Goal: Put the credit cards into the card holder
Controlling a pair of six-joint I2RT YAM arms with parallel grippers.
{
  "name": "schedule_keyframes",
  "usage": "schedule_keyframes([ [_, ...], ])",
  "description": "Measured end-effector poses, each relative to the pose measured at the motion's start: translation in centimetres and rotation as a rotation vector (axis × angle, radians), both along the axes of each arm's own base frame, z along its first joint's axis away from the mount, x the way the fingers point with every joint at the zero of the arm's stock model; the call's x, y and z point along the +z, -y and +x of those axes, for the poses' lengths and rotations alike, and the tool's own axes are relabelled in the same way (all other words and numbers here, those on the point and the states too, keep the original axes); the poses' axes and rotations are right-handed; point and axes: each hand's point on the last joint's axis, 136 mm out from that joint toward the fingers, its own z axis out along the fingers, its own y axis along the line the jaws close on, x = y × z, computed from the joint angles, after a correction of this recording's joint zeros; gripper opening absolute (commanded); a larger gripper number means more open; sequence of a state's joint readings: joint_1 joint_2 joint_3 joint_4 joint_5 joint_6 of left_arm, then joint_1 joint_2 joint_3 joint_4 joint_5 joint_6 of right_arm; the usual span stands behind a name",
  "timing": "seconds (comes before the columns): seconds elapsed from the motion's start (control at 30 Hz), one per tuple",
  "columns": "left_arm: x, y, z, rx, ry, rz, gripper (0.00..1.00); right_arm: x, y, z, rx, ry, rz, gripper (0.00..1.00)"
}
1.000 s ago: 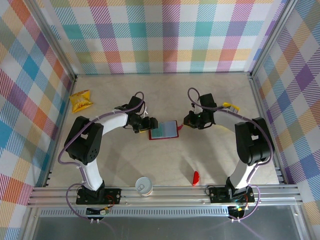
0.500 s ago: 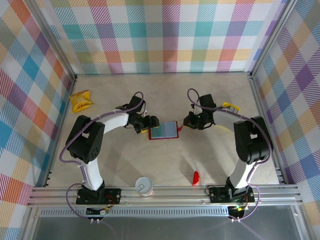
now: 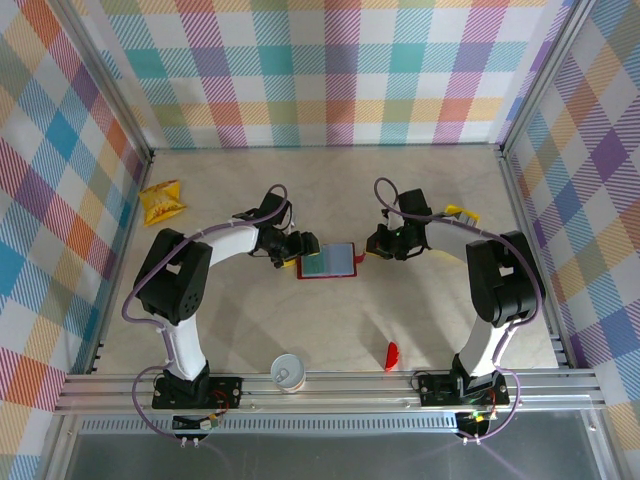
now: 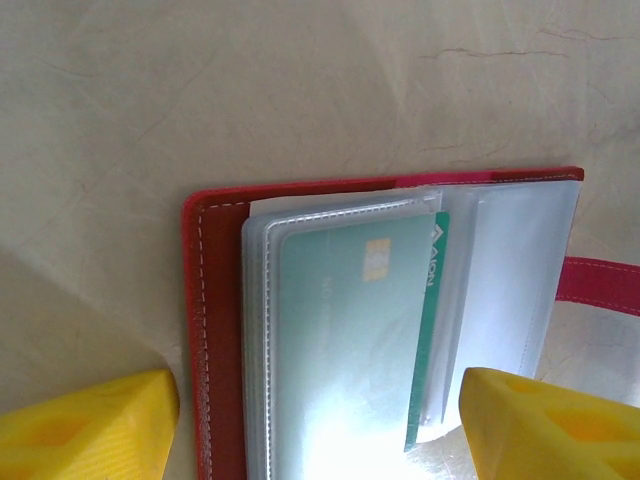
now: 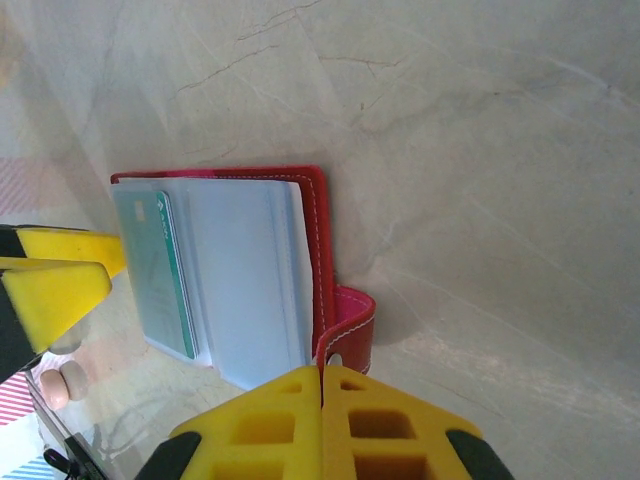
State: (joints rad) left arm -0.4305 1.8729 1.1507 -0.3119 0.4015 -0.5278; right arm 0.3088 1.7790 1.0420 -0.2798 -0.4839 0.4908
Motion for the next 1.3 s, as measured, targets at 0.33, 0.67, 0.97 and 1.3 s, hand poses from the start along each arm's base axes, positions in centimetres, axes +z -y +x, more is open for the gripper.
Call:
schedule_keyframes([
  [0.33, 0.0, 0.2, -0.1, -0.003, -0.009, -0.012, 0.73, 0.0, 0.0, 0.0, 0.0, 0.0, 0.0, 0.0],
  [0.67, 0.8, 1.4, -0.4, -0.029, -0.038, -0.08, 0.73, -0.3, 0.0, 0.0, 0.0, -0.006, -0.002, 0.0],
  [0.97, 2.1, 2.8, -0.4, -0.032, -0.055, -0.151, 0.73, -0.3, -0.1, 0.0, 0.003, -0.008, 0.002, 0.0],
  [1.3, 4.4, 6.4, -0.6, -0.064, -0.041, -0.273, 0.73, -0.1, -0.4, 0.0, 0.012, -0.003, 0.024, 0.0],
])
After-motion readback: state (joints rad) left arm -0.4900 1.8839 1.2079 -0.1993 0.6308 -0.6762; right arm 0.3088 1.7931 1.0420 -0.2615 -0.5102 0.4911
